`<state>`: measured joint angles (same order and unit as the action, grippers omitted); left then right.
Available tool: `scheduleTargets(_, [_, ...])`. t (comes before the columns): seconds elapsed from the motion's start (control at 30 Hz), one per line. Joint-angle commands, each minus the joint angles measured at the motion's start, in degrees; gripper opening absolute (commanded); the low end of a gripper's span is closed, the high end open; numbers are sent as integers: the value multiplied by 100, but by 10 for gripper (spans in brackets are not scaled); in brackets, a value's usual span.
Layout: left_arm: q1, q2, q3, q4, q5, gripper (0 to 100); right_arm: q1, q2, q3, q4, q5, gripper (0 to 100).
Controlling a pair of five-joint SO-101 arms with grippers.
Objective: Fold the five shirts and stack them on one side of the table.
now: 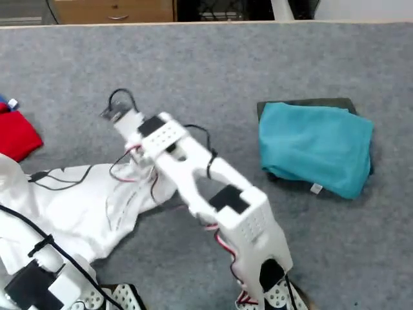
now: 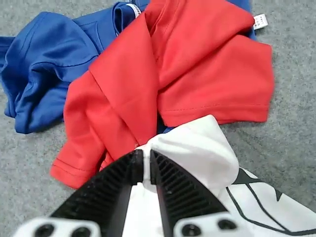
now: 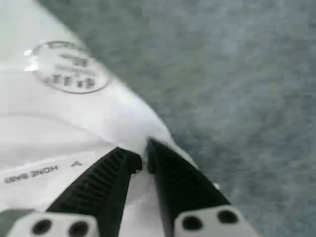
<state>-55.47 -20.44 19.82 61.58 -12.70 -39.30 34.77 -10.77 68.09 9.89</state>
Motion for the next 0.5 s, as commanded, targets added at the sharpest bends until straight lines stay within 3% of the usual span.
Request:
scheduleTargets(0.0, [13,-70,119,-26,-26,29,633,66,-796,-141,-35,13])
scheduleTargets(0.3, [312,-97,866,-79,-26,29,1758,1631,-3767,-149,475,21])
scheduleTargets(0.47, [312,-97,840,-79,-9,29,2004,2633,-5780,-44,176,169])
